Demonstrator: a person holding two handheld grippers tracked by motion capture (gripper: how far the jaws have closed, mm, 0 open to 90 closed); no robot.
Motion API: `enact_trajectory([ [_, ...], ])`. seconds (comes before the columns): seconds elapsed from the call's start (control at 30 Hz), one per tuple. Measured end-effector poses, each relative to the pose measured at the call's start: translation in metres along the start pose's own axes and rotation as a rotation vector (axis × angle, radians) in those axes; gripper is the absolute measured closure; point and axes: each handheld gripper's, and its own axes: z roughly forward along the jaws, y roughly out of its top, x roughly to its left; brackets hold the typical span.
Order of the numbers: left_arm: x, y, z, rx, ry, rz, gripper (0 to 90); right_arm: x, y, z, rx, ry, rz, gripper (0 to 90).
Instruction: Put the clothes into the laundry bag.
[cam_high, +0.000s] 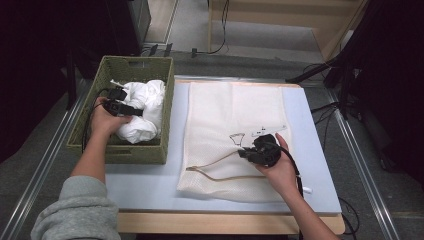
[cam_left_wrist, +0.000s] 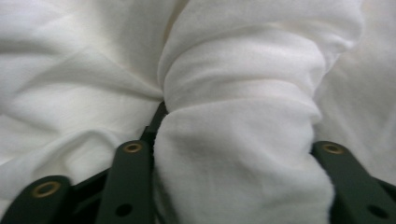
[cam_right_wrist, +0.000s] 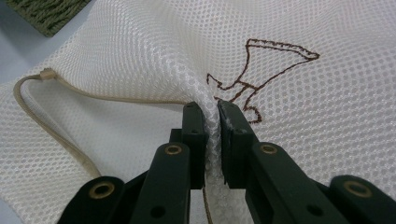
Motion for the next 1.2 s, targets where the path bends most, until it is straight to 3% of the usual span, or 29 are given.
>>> enact_trajectory([
  [0.13, -0.006, 0.005, -0.007, 0.009, 0.006, 0.008, 59.2, -0.001, 0.000, -0.001, -0.006, 0.002, 0.005, 82.8],
  [0.3, -0.006, 0.006, -0.022, -0.030, -0.024, -0.027, 60.7, -0.001, 0.000, -0.001, -0.009, 0.002, 0.007, 83.3],
  [0.9, -0.016, 0.015, -0.077, -0.076, -0.076, 0.029, 60.5, -0.001, 0.001, -0.003, -0.014, 0.005, 0.019, 84.4],
  [1.1, -0.018, 0.016, -0.093, -0.061, -0.132, 0.046, 60.6, -0.001, 0.002, -0.003, -0.017, 0.008, 0.015, 85.4],
  [1.2, -0.018, 0.016, -0.100, -0.083, -0.144, 0.036, 60.7, -0.002, 0.002, -0.003, -0.016, 0.008, 0.018, 85.6],
])
